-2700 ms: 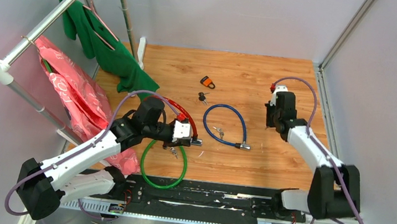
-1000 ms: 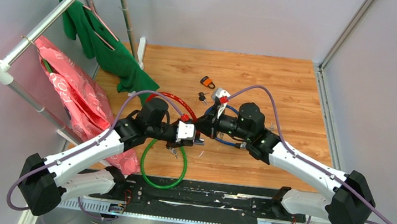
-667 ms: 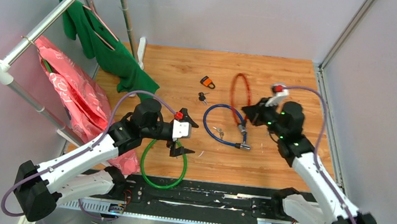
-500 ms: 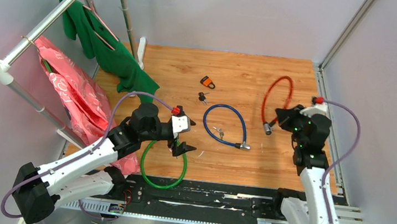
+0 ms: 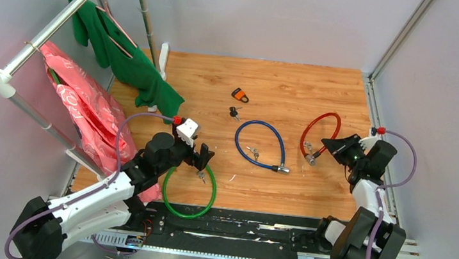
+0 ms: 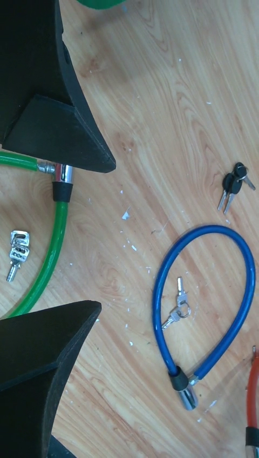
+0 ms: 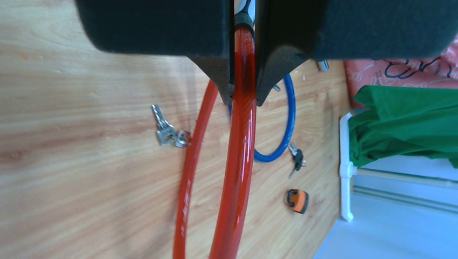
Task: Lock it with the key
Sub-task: Place the lock at the center of the board.
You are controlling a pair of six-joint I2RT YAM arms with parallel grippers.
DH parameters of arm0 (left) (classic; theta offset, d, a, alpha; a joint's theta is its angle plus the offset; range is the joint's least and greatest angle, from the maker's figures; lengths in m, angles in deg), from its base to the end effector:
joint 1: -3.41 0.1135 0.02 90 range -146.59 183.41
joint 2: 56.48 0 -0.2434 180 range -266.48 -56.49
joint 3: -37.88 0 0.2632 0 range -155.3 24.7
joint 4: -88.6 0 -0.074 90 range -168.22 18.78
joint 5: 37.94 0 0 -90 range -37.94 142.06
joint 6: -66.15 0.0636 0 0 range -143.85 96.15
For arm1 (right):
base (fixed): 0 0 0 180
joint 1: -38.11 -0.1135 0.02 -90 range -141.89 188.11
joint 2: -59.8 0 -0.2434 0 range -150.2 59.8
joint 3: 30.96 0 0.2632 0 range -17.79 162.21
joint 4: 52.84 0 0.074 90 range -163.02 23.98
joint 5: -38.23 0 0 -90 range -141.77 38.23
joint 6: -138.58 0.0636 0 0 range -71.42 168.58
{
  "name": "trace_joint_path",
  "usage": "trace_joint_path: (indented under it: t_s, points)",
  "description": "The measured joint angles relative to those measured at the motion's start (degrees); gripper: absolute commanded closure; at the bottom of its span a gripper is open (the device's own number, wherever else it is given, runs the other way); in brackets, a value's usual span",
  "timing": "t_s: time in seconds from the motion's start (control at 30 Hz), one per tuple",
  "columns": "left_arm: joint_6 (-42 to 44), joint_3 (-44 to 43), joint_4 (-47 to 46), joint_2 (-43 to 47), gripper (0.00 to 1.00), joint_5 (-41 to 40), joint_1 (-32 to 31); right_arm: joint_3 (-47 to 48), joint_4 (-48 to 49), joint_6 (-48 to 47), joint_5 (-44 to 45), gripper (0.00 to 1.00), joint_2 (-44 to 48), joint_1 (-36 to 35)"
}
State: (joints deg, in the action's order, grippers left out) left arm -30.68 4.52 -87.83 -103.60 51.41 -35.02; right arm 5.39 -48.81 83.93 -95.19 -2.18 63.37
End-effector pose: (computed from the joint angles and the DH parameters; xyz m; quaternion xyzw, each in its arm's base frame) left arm 0.1895 -0.1495 0.1883 0.2161 0.7760 -0.2238 0.5486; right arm 0.2490 -0.0692 0.1703 0.2082 0.7683 0.3507 0.4933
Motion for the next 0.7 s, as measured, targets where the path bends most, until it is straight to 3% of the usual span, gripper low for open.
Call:
trace_joint_path:
  t_s: [0.33,0.53,0.57,0.63,0.7]
  points:
    - [-2.0,1.4,-3.0,1.5,0.0,0.6,1.2,10.1,-0.6,-2.3,-7.6,1.0,3.6,-1.5]
    - [-2.4,1.5,-3.6,1.5,0.0,1.5,1.3,9.3,0.8,-1.7,-8.1,0.99,0.6,-2.5]
    - [-2.4,1.5,-3.6,1.5,0.0,1.6,1.3,8.9,-0.2,-1.7,-7.1,0.9,-0.6,-2.5]
    - [-2.4,1.5,-3.6,1.5,0.0,1.6,1.5,8.2,-3.7,-1.8,-4.3,0.53,-3.3,-2.5]
    - [-2.4,1.5,-3.6,1.6,0.0,1.7,2.0,7.5,-8.7,-2.1,-0.1,0.38,-6.1,-2.3]
